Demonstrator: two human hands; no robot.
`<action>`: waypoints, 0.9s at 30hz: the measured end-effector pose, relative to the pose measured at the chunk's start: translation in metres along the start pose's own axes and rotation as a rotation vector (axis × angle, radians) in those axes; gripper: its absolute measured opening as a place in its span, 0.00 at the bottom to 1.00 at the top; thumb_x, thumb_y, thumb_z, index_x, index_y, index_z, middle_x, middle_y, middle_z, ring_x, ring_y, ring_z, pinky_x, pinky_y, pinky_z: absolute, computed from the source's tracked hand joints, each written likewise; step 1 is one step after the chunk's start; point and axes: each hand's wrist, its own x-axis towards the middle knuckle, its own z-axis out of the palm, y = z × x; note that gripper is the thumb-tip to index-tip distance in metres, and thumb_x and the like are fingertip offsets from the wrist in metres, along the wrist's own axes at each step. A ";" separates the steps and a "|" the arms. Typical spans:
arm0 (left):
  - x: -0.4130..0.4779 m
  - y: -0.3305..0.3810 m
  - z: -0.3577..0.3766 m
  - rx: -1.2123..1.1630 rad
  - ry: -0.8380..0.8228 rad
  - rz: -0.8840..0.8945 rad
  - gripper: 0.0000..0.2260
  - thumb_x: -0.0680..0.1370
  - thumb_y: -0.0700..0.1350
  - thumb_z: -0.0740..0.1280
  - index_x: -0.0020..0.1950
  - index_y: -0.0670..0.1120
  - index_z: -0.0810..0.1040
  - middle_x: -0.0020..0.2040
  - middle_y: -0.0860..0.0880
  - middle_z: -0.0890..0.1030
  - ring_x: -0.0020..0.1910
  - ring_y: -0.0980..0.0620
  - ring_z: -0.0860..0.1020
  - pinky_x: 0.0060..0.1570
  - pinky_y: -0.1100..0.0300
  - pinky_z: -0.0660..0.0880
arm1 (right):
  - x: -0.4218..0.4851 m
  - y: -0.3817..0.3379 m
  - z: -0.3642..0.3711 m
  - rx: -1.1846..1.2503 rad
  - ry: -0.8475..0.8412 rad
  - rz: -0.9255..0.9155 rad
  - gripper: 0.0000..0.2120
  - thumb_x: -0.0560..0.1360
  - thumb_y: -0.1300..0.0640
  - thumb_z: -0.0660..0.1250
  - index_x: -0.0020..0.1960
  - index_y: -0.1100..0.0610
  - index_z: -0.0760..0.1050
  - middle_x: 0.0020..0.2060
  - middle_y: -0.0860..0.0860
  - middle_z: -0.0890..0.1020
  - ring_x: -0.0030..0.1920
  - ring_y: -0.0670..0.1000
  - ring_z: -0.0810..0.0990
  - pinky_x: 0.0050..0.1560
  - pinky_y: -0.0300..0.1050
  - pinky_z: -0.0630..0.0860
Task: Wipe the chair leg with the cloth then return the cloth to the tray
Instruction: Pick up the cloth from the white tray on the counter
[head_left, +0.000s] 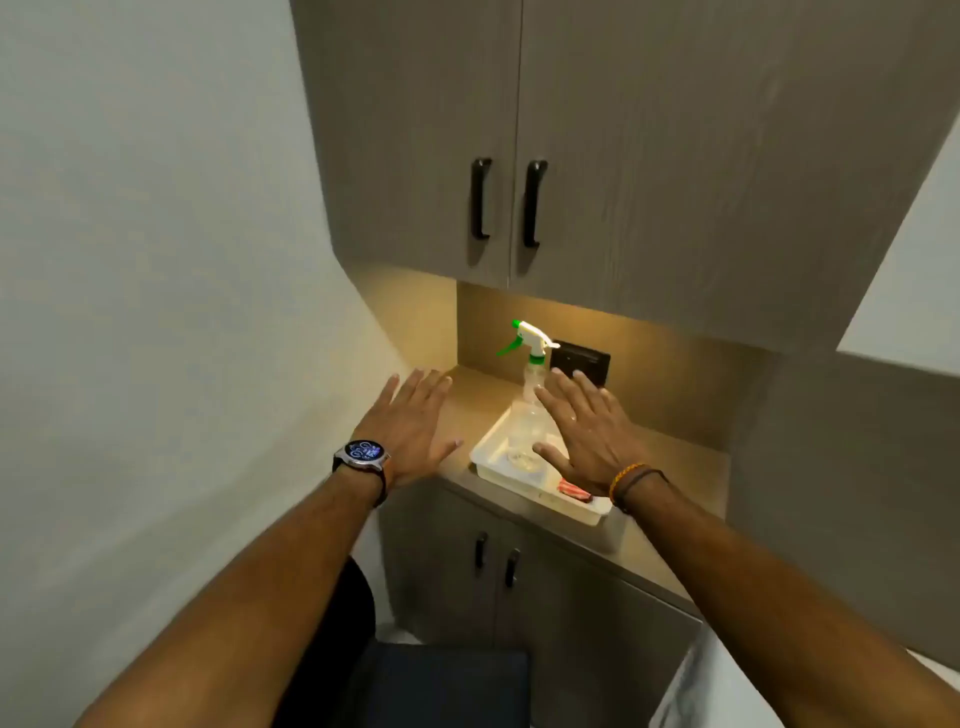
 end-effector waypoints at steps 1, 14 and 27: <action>0.003 0.013 0.014 -0.013 -0.050 0.042 0.41 0.79 0.70 0.49 0.85 0.46 0.50 0.86 0.44 0.53 0.85 0.42 0.52 0.82 0.41 0.50 | -0.009 0.010 0.015 0.015 -0.061 0.056 0.39 0.83 0.32 0.58 0.86 0.50 0.54 0.87 0.59 0.55 0.86 0.66 0.54 0.81 0.71 0.61; 0.066 0.165 0.178 -0.249 -0.252 0.306 0.38 0.81 0.67 0.52 0.85 0.49 0.50 0.86 0.46 0.54 0.85 0.43 0.53 0.83 0.44 0.52 | -0.108 0.094 0.197 0.175 -0.500 0.387 0.52 0.73 0.20 0.58 0.86 0.49 0.49 0.87 0.56 0.53 0.86 0.64 0.53 0.81 0.69 0.61; 0.195 0.226 0.224 -0.465 -0.380 0.294 0.28 0.83 0.56 0.58 0.82 0.47 0.59 0.82 0.44 0.66 0.77 0.41 0.69 0.72 0.47 0.70 | -0.118 0.113 0.261 0.147 -0.501 0.295 0.52 0.74 0.17 0.39 0.87 0.48 0.51 0.87 0.57 0.54 0.86 0.66 0.53 0.81 0.75 0.48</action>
